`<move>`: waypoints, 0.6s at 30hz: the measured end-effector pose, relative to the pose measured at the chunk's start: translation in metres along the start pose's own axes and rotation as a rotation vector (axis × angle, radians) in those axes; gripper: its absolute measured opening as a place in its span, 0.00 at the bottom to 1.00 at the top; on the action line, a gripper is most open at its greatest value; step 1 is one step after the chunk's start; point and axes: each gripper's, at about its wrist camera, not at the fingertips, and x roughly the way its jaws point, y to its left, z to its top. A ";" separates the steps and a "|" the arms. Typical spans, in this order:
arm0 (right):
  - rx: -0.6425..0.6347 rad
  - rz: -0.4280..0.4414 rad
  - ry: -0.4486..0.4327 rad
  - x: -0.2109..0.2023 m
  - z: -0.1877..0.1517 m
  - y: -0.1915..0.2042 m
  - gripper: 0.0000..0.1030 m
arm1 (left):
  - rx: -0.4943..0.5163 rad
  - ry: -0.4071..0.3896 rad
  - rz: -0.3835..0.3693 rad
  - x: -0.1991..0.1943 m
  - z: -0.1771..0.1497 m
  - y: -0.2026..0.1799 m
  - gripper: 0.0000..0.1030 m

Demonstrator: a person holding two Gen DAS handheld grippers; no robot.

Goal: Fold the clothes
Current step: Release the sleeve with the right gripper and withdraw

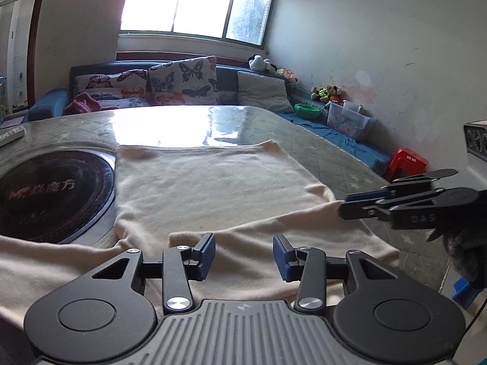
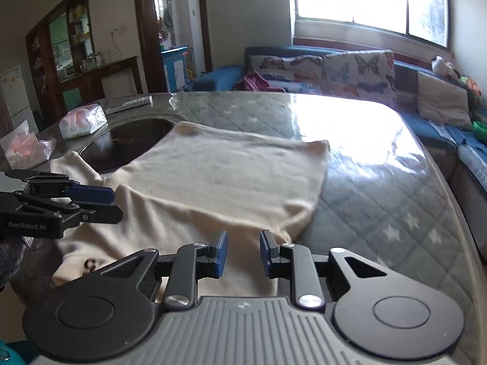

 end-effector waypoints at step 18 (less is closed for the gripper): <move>-0.056 -0.002 0.037 0.026 0.001 0.013 0.26 | -0.094 0.027 0.129 -0.019 -0.011 0.040 0.30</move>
